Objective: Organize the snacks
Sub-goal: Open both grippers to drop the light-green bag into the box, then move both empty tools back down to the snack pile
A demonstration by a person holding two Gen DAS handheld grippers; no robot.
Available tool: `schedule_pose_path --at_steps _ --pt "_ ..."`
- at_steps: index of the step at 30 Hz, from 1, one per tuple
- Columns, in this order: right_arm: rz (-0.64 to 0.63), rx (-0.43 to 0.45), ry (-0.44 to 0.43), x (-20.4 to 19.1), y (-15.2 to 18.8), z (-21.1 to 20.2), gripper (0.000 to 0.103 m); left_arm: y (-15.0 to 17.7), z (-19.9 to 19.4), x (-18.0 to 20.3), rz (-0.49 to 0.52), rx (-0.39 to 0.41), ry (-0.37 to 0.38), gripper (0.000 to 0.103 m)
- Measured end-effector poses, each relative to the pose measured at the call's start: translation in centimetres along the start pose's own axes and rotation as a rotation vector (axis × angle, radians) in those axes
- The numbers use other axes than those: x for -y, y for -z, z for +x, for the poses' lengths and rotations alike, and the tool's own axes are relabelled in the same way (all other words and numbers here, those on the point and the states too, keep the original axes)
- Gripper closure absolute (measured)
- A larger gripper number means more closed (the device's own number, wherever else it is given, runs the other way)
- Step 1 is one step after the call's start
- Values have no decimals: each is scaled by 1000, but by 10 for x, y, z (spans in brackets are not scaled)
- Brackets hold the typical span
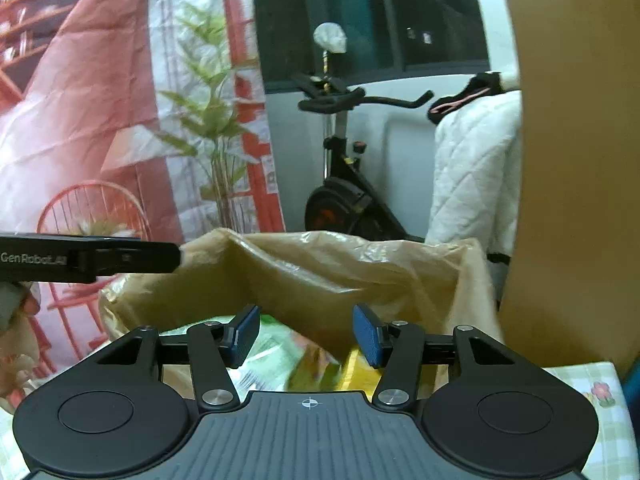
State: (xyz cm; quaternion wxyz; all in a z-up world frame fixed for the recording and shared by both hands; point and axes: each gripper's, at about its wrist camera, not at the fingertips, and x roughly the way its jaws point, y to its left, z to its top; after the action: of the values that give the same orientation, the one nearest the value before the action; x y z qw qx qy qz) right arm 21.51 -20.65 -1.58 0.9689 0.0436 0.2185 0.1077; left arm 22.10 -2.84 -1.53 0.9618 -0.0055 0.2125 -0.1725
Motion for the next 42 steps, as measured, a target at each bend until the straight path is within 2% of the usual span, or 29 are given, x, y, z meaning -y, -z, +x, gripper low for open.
schedule_pose_path --at_steps 10,17,32,42 --pt "-10 36 34 -6 20 -61 50 12 -63 -7 54 37 -61 28" --pt "-7 47 47 -19 45 -87 50 46 -88 -14 5 17 -62 29" --pt "6 -30 96 -39 117 -100 50 107 -99 -25 -104 -44 -63 30" --pt "27 -82 142 -31 149 -104 49 134 -102 -22 -90 -42 -76 29"
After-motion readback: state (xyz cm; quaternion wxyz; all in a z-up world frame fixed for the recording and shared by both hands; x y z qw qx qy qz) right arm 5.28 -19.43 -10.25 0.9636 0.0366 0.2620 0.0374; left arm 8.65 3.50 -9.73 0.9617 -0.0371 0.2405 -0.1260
